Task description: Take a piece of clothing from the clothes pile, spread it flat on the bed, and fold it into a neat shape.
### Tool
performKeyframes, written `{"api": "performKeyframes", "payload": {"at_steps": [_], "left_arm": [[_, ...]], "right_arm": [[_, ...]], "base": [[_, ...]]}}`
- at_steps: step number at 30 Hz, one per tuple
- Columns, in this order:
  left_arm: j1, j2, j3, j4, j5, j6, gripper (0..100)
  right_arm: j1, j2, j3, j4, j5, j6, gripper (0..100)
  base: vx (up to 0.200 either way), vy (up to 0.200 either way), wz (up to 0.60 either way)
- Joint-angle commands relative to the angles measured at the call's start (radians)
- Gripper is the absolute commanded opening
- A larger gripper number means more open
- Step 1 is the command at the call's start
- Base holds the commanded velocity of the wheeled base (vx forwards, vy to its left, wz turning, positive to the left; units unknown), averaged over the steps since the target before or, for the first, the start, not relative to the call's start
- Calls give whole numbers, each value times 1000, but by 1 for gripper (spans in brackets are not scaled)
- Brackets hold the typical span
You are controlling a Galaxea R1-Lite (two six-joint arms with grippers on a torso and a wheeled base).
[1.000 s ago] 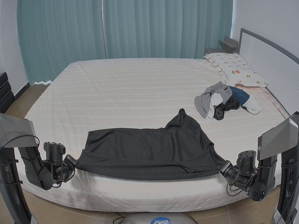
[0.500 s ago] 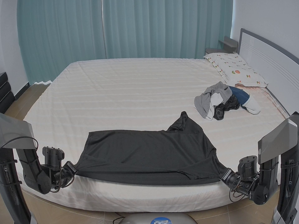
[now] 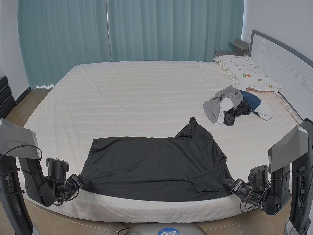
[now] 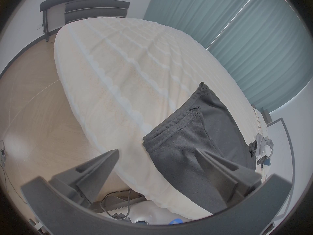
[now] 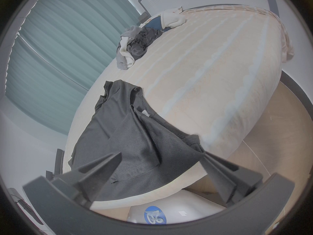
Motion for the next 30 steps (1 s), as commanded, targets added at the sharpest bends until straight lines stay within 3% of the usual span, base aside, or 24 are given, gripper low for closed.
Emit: {"api": "performKeyframes", "payload": {"at_steps": [1, 10, 12, 17, 20, 26, 30], "left_arm": [[22, -50, -4, -7, -7, -4, 100], [157, -225, -11, -9, -206, -34, 100], [170, -231, -22, -9, -257, -103, 100], [169, -221, -28, -7, -294, -152, 100], [169, -191, -31, -9, -326, -152, 100], [169, -161, -48, -9, -326, -152, 100], [169, -125, -62, -9, -323, -152, 100]], "right_arm": [[-33, -136, 22, -12, -1, -7, 100], [-168, -265, 11, -11, 15, -33, 100], [-166, -248, 8, -11, 18, -24, 100], [-156, -210, 2, -12, 38, 11, 100], [-151, -195, -1, -12, 64, 56, 100], [-145, -173, -2, -12, 93, 94, 100], [-139, -153, -2, -12, 108, 96, 100]], "base": [[0, 0, 0], [0, 0, 0], [0, 0, 0], [0, 0, 0], [200, 0, 0], [200, 0, 0], [0, 0, 0]]}}
